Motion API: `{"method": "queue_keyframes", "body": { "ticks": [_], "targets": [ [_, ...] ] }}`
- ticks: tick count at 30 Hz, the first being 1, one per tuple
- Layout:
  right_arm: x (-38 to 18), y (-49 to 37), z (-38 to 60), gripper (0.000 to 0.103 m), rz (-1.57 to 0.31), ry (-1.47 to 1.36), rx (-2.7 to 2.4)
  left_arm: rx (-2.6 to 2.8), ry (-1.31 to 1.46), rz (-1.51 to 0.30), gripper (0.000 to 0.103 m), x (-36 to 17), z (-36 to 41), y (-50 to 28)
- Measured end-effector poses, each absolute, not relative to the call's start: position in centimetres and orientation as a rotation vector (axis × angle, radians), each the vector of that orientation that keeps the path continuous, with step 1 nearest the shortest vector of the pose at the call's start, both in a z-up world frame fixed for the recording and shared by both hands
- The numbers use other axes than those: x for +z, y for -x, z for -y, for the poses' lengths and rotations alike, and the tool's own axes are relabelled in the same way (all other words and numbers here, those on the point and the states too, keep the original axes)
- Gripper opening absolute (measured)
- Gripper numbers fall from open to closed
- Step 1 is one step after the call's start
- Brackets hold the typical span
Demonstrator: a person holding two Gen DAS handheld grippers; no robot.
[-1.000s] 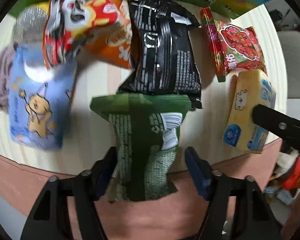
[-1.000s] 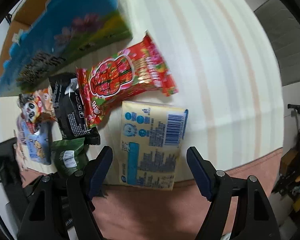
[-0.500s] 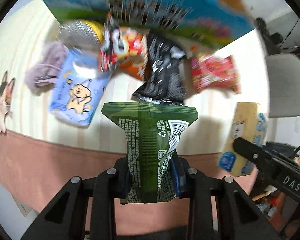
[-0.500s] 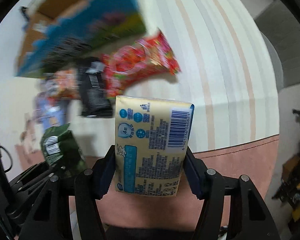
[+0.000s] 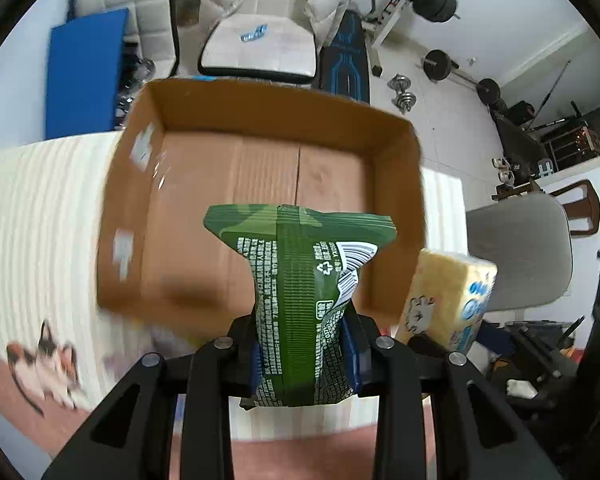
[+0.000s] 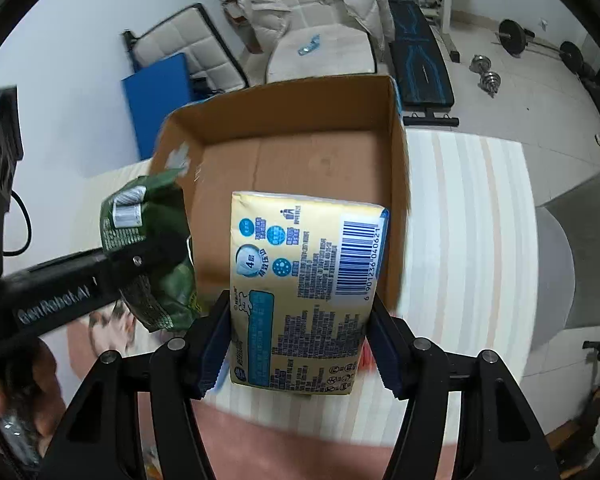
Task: Organize soft objects
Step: 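Carry the green bag with the left tool while the right tool carries the milk box into the box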
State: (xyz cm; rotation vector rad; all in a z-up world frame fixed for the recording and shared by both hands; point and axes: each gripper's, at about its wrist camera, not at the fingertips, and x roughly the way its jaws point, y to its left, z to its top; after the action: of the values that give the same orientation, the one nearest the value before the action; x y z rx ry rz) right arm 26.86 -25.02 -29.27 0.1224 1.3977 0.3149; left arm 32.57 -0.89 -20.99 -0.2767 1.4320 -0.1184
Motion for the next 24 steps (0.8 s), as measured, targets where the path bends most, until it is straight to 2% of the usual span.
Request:
{"method": "queue_keyframes", "body": {
  "ticks": [4,9,21,24],
  "targets": [
    [-33.5,-33.9,22.8,0.065,-1.439,-0.080,0.284,-0.126,0.257,-1.508,0.028,-24.6,0.6,-38.9],
    [-36.7,-41.1,21.3,0.065,-1.502,-0.026,0.254,-0.165,0.267,-1.603,0.028,-28.9,1.0,-43.2],
    [-41.1,-46.8,19.1,0.066,-1.562,0.041,0.198,-0.226,0.230,-1.704,0.030,-33.3,3.6,-46.5],
    [-40.8,-46.6,18.9,0.068,-1.557,0.028,0.185,-0.221,0.261,-1.723,0.034,-33.4,3.6,-46.4]
  ]
}}
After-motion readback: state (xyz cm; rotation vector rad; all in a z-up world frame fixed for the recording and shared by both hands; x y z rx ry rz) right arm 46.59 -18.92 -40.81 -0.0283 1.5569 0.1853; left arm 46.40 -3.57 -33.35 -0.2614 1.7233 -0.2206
